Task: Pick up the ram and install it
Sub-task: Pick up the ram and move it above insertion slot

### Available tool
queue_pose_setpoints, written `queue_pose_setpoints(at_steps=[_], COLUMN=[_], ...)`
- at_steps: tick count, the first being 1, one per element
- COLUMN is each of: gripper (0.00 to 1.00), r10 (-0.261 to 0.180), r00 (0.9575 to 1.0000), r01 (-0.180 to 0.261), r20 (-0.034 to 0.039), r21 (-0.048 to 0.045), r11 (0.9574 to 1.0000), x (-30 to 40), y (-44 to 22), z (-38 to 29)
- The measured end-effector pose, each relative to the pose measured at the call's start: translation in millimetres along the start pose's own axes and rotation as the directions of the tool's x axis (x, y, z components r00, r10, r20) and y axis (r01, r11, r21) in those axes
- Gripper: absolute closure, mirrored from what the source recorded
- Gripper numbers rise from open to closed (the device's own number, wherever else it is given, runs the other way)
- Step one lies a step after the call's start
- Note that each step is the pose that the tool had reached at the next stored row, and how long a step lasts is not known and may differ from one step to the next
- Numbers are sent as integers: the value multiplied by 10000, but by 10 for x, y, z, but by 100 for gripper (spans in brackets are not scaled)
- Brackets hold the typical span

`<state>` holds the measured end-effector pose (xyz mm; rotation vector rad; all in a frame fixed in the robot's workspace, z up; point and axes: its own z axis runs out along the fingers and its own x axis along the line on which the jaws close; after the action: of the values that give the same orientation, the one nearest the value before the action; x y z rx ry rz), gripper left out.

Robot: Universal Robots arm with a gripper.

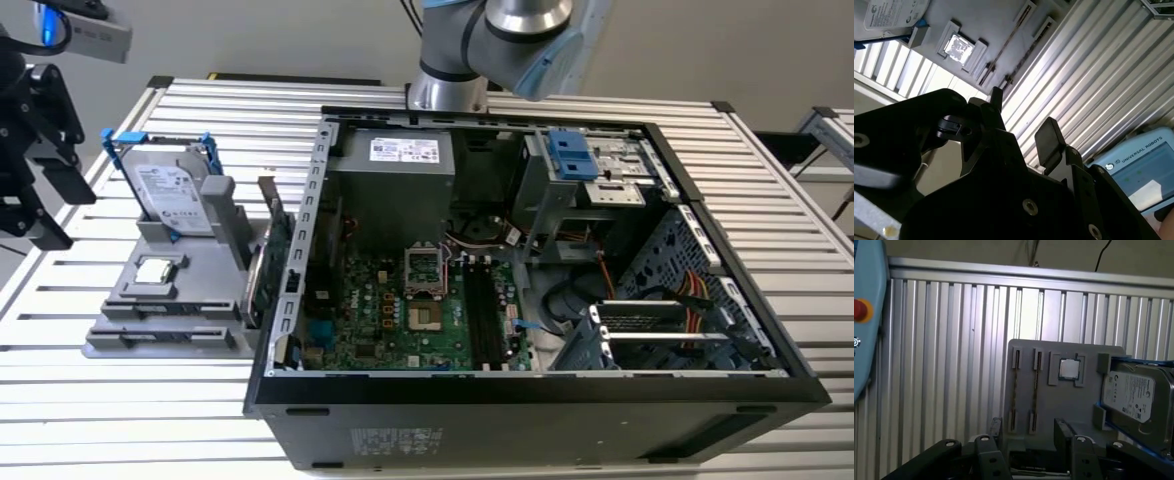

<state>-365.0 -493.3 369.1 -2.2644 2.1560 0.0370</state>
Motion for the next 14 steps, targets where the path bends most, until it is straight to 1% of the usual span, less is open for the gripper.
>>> queue_pose_setpoints(at_steps=[8,14], gripper=[0,0], r10=[12,24], r00=[10000,10000], r01=[-12,-24], r20=[1,-15], r21=[2,1], r11=[10000,10000], x=[2,3], y=[-4,-5], z=[49,94])
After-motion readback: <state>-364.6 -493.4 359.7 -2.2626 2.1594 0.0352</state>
